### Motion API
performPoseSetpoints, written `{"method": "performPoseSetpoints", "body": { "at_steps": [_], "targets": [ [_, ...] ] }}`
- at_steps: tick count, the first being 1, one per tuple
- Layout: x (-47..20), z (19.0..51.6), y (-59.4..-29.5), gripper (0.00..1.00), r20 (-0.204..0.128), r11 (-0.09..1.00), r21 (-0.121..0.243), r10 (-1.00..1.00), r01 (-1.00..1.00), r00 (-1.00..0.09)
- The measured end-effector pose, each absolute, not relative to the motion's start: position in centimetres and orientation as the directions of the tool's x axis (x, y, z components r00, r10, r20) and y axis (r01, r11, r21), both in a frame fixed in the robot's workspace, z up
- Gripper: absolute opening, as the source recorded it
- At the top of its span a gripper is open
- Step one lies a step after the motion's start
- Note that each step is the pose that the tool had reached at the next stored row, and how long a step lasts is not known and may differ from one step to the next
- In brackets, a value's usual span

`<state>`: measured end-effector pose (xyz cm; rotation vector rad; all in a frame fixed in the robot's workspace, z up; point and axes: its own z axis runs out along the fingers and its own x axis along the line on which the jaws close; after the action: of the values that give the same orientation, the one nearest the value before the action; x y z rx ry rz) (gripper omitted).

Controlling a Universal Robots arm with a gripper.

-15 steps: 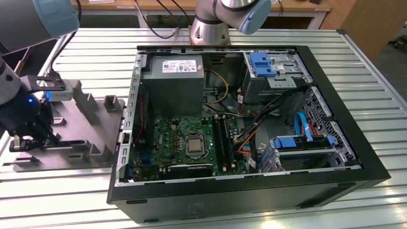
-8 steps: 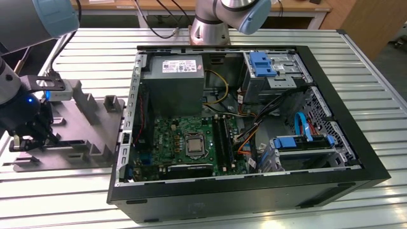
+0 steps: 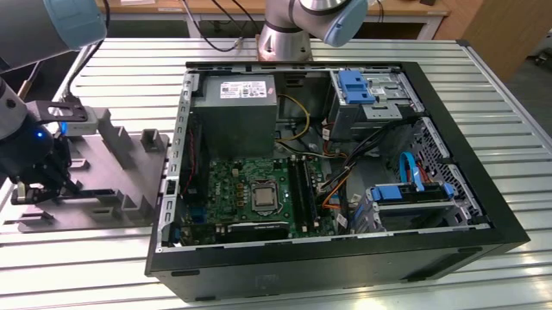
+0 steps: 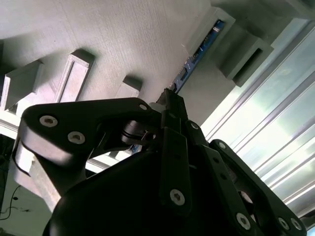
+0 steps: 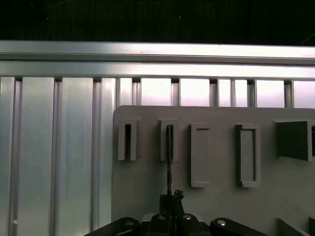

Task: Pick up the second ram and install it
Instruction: 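Pick up the second ram and move it above second insertion slot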

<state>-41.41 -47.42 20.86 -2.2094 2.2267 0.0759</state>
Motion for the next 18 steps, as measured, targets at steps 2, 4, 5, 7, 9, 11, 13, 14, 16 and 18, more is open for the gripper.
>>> {"method": "performPoseSetpoints", "body": {
  "at_steps": [2, 4, 5, 7, 9, 11, 13, 14, 16, 18],
  "targets": [
    [-41.4, 21.3, -47.4, 0.11, -0.037, 0.007, 0.031, -0.999, -0.999, -0.008],
    [-41.4, 21.9, -47.4, 0.11, -0.037, 0.007, 0.031, -0.999, -0.999, -0.008],
    [-41.4, 22.2, -47.4, 0.11, -0.037, 0.007, 0.031, -0.999, -0.999, -0.008],
    [-41.4, 22.8, -47.4, 0.11, -0.037, 0.007, 0.031, -0.999, -0.999, -0.008],
    [-41.4, 23.6, -47.4, 0.11, -0.037, 0.007, 0.031, -0.999, -0.999, -0.008],
    [-41.4, 24.3, -47.4, 0.11, -0.037, 0.007, 0.031, -0.999, -0.999, -0.008],
    [-41.4, 25.1, -47.4, 0.11, -0.037, 0.007, 0.031, -0.999, -0.999, -0.008],
    [-41.4, 25.6, -47.4, 0.11, -0.037, 0.007, 0.031, -0.999, -0.999, -0.008],
    [-41.4, 26.4, -47.4, 0.11, -0.037, 0.007, 0.031, -0.999, -0.999, -0.008],
    [-41.4, 27.3, -47.4, 0.11, -0.037, 0.007, 0.031, -0.999, -0.999, -0.008]
  ]
}}
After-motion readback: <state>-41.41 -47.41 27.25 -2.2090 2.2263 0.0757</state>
